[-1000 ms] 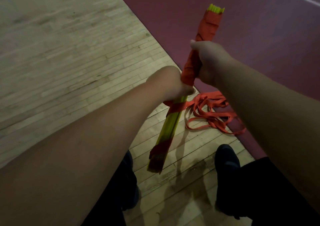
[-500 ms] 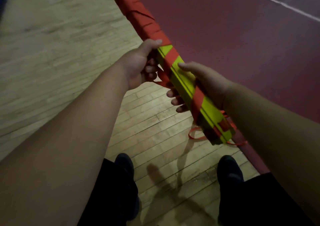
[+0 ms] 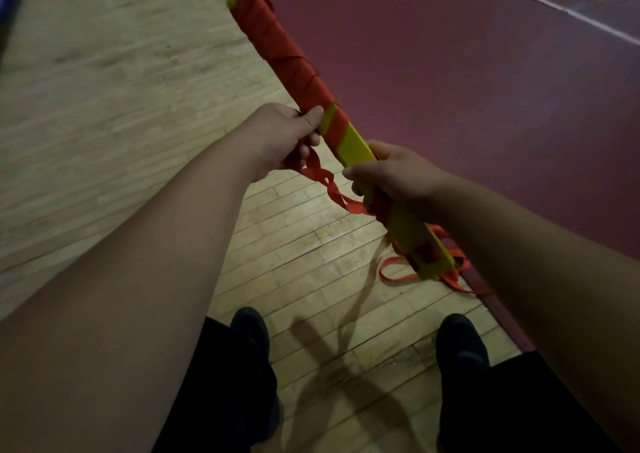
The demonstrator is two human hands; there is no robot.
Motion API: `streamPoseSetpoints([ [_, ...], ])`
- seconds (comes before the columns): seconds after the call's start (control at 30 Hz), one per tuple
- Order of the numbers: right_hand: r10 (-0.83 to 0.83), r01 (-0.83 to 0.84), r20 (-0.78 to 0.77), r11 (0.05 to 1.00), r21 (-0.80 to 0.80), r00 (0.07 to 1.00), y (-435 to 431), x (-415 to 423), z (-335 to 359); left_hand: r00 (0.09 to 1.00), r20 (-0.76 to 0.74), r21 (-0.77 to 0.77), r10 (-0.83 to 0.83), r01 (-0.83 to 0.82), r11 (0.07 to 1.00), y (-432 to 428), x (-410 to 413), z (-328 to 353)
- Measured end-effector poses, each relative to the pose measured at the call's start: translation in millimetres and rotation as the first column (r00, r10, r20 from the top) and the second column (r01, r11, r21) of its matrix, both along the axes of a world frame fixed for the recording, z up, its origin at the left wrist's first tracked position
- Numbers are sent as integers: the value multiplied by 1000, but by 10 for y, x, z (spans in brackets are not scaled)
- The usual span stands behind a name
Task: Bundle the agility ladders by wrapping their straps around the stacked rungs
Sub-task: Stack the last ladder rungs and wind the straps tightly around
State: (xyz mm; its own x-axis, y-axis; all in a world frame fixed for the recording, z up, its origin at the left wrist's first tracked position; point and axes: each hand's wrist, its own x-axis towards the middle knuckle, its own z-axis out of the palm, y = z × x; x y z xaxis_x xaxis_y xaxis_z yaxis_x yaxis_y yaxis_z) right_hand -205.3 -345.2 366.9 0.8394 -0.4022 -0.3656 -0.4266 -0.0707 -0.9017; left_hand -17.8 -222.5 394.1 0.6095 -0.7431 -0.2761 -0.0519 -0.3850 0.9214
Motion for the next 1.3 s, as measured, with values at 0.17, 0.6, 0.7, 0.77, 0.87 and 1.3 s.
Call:
streamPoseSetpoints([
  [0.17,-122,106,-41,953,-283,992,123,96,-108,995,101,100,11,-21,995,-115,-180,-76],
  [0.6,-183,120,25,526,-842,983,172,65,-313,994,-82,75,77,-71,995,-184,-387,90],
  [0.7,-164,144,61,566,-812,985,286,101,-298,972,45,70,230,-233,970,-203,-335,-50],
  [0.77,-171,177,85,657,-733,982,328,146,-306,959,76,57,274,-279,959,-205,-299,-100],
  [0.87,-242,298,178,833,-466,954,265,206,-213,959,47,69,279,-281,957,-189,-261,-85],
  [1.3,-508,257,299,761,596,808,-241,60,165,900,-102,129,-425,435,891,-195,-559,-46],
])
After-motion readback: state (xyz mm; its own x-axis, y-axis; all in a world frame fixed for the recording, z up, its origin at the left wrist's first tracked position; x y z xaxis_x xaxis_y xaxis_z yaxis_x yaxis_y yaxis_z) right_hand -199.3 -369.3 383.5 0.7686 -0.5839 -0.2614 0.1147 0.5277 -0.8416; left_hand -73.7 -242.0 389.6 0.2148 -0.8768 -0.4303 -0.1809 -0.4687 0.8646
